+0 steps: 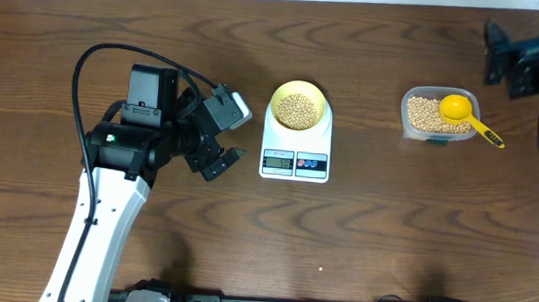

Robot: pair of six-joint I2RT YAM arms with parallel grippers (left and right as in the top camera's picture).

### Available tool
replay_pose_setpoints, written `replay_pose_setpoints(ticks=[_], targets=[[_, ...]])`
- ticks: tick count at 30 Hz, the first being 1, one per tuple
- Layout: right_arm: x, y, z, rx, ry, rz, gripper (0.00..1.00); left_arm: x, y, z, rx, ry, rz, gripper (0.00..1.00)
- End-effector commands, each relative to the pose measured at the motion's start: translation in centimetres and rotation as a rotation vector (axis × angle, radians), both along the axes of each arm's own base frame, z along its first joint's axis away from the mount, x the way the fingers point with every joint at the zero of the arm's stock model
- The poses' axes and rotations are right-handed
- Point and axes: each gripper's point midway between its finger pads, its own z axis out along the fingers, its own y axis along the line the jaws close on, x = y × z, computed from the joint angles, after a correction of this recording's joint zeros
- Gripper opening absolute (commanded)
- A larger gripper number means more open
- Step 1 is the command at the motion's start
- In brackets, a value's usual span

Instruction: Scoop item into bowl and weigh 50g on scale

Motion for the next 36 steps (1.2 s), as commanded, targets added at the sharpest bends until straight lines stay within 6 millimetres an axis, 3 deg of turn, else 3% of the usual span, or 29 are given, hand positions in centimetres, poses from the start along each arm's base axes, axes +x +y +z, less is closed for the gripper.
replay_pose_setpoints(ticks=[1,7,16,23,36], targets=[[-1.1,-0.7,-2.9,-0.008,-0.055,-0.028,0.99,-0.1,0.0,-0.3,-0.010,0.018,0.007,0.98],[-2.8,-0.5,-8.2,0.033,-0.172,-0.035,0.99,-0.1,0.0,-0.3,-0.010,0.018,0.007,0.98],[-8.5,0.5,-14.6,0.055,-0.327,-0.026,0.99,-0.1,0.0,-0.3,-0.010,0.018,0.007,0.98],[-11.3,1.8,-18.0,0.053,-0.380,0.007,0.99,-0.1,0.0,-0.3,-0.010,0.018,0.007,0.97],[-12.5,1.9,-22.8,0.061,-0.316,-0.018,0.99,-0.1,0.0,-0.3,-0.010,0.018,0.007,0.98]])
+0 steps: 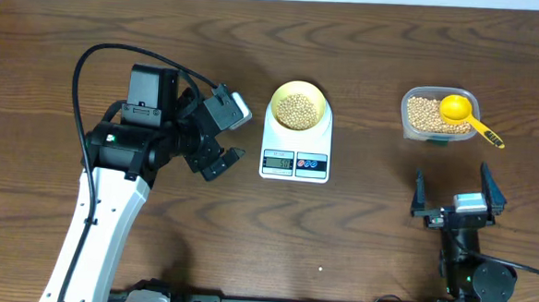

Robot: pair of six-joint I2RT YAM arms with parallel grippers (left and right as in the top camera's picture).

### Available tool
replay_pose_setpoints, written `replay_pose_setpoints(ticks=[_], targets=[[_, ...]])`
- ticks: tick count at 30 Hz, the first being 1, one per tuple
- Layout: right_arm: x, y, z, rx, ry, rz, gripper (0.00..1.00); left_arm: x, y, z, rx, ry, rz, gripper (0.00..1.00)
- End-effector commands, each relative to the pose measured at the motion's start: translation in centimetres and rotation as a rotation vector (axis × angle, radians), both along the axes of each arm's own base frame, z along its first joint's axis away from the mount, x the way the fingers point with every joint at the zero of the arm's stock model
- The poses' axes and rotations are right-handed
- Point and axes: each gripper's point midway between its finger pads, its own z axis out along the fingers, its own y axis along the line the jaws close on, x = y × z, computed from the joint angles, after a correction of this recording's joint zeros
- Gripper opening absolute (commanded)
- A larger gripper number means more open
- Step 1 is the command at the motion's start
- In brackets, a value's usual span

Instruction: Scoop item into bowl and weigh 50g on scale

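Note:
A yellow bowl [298,107] holding beans sits on the white scale [295,161] at mid-table. To the right stands a clear container [425,119] of beans, and a yellow scoop [456,109] rests in it with its handle sticking out to the right. My left gripper [235,133] is open just left of the scale, with nothing between its fingers. My right gripper [454,190] is open at the front right, well in front of the container and holding nothing.
A black cable [99,54] loops behind the left arm. The table's left edge shows at the far left. Equipment bases line the front edge.
The right arm was at the far right edge beside the container. It now stands at the front right with its gripper open. The left arm, bowl, scale and scoop have not moved.

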Motion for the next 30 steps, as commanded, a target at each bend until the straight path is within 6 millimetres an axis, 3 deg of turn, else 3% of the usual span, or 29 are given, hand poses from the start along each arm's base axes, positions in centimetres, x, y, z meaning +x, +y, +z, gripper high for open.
replay_pose_setpoints(ticks=[1,9,30], targets=[[-0.2,-0.2,-1.0,0.016,0.036,-0.017,0.99,0.0,0.0,-0.3,-0.010,0.017,0.007,0.98],[-0.4,-0.5,-4.5,0.030,0.179,-0.034,0.99,0.0,0.0,-0.3,-0.010,0.017,0.007,0.97],[-0.4,-0.5,-4.5,0.090,0.181,-0.033,0.99,0.0,0.0,-0.3,-0.010,0.017,0.007,0.98]])
